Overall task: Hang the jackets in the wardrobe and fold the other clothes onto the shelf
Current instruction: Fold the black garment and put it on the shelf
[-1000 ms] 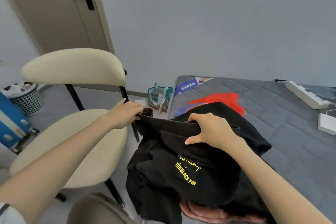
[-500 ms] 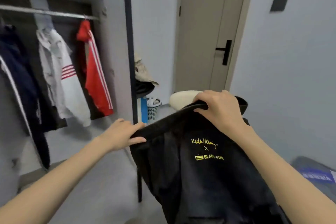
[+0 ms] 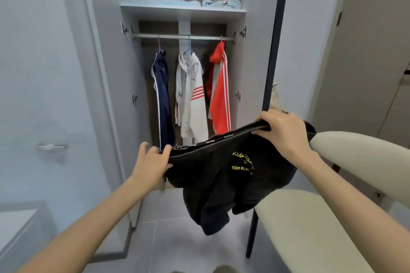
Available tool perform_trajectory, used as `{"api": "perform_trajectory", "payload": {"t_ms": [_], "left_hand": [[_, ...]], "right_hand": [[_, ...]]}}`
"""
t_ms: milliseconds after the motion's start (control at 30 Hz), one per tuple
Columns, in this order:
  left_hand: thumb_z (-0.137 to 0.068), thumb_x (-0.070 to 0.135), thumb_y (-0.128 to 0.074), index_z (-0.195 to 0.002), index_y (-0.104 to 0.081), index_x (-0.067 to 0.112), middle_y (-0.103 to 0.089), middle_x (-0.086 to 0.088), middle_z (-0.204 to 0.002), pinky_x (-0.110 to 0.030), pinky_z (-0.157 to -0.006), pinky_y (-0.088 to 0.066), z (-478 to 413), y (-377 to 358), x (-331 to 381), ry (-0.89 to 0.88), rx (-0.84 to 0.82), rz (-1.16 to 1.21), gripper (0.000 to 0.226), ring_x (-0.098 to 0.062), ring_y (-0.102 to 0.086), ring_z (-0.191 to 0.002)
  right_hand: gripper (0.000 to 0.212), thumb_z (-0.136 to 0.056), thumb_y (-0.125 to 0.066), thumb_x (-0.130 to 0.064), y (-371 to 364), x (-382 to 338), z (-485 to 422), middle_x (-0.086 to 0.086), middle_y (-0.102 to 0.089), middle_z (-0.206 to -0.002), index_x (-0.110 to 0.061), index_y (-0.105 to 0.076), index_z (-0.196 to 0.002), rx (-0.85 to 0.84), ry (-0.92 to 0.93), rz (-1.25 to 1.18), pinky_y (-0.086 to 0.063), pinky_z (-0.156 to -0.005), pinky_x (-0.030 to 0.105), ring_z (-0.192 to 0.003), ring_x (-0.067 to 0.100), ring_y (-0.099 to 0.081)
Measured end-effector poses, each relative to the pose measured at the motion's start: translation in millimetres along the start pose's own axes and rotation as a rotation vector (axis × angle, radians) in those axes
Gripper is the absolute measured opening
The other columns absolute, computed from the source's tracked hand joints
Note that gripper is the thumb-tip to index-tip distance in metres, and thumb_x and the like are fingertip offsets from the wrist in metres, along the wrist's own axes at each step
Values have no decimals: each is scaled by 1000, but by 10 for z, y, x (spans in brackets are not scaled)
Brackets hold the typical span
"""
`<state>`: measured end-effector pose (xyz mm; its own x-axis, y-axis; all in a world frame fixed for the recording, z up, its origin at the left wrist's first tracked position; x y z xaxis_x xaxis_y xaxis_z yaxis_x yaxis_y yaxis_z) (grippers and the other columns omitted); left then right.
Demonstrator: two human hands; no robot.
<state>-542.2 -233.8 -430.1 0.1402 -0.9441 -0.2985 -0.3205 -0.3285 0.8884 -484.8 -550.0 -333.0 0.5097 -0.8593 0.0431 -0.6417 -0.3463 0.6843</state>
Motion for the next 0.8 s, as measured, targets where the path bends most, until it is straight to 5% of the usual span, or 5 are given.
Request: {"api": "perform_trajectory", "payload": {"t_ms": [200, 300, 500, 667, 800], "left_hand": [[-97, 52, -42, -154, 4, 21, -66, 3, -103, -57, -114, -4, 34, -1, -477, 171, -63, -153, 79, -27, -41, -124], [-85, 74, -39, -152, -10, 35, -43, -9, -134, -63, -112, -2, 89, -33, -596, 167, -191, -116, 83, -32, -29, -132], [-71, 75, -62, -147, -14, 47, -25, 1, -154, -63, -113, 1, 189, -284, -231, -181, -429, 559, 94, -25, -13, -144], [-79, 46, -73, -100, -55, 46, -64, 16, -106, -42, -102, -46, 263, -476, 150, -232, -572, 1049, 27, -12, -61, -107], [-90, 42, -62, -103, -63, 39, -68, 11, -103, -31, -88, -52, 92, -392, -68, -215, -408, 1033, 14, -10, -64, -96]], "right_hand": [[26, -86, -67, -44, -350, -361, 148, -7, -55, -81, -19, -59, -90, -208, 71, 9, -32, -59, 28, -76, 22, -60], [23, -82, -74, -36, -357, -568, 144, -13, -45, -72, -21, -57, -79, -157, 85, -93, -27, -54, 24, -65, 19, -56], [18, -85, -70, -37, -316, -979, 27, -8, -66, -89, -21, -68, -92, -128, 204, -147, -35, -68, 24, -80, 15, -62], [15, -83, -73, -35, -291, -1018, 5, -10, -65, -88, -24, -67, -90, -134, 267, -92, -26, -68, 24, -78, 14, -61], [20, -83, -72, -39, -331, -663, 37, -12, -54, -78, -22, -61, -85, -214, 156, -32, -26, -54, 23, -75, 18, -61]]}}
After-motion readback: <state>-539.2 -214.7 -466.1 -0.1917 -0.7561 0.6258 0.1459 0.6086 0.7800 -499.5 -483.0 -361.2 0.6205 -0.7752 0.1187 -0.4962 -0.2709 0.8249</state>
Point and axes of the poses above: each hand's wrist, its own z-axis away from the middle knuckle, its own y-axis out of the back of the hand, x = y × z, the point moved 2 cm from there along -z, towards the middle knuckle
